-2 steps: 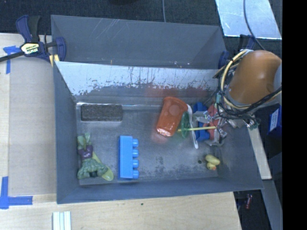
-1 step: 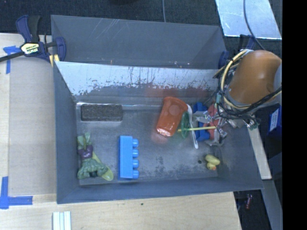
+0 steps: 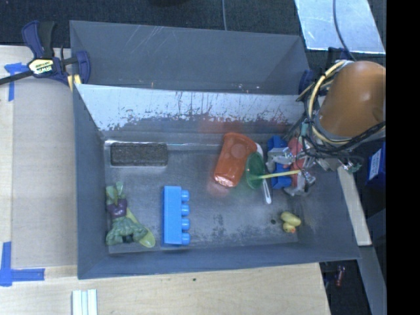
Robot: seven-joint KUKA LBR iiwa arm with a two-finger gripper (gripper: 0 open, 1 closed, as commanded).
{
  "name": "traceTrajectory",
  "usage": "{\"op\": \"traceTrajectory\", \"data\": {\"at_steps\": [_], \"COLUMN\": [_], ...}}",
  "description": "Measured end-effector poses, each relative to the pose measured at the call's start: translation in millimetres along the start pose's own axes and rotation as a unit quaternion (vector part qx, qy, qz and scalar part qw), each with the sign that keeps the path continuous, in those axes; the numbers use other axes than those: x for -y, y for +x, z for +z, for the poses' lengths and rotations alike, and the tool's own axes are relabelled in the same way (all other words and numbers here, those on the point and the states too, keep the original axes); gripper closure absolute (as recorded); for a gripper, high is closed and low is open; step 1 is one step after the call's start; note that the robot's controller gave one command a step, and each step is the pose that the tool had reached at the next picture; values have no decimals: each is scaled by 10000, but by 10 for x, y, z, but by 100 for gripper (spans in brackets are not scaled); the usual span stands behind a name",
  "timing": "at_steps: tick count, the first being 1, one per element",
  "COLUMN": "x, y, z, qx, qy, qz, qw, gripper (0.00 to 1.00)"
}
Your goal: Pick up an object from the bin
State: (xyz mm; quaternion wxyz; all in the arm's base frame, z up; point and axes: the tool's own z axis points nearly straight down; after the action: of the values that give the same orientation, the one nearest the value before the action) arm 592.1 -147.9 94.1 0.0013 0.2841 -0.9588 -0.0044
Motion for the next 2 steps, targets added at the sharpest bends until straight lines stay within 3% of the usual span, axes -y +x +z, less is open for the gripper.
{"op": "traceTrajectory", "data": {"at_steps": [2], "x": [27], "y": [-30], "z": [-547], "qx": [57], "qy": [59], "qz": [12], "qw": [10000], "gripper": [100]}}
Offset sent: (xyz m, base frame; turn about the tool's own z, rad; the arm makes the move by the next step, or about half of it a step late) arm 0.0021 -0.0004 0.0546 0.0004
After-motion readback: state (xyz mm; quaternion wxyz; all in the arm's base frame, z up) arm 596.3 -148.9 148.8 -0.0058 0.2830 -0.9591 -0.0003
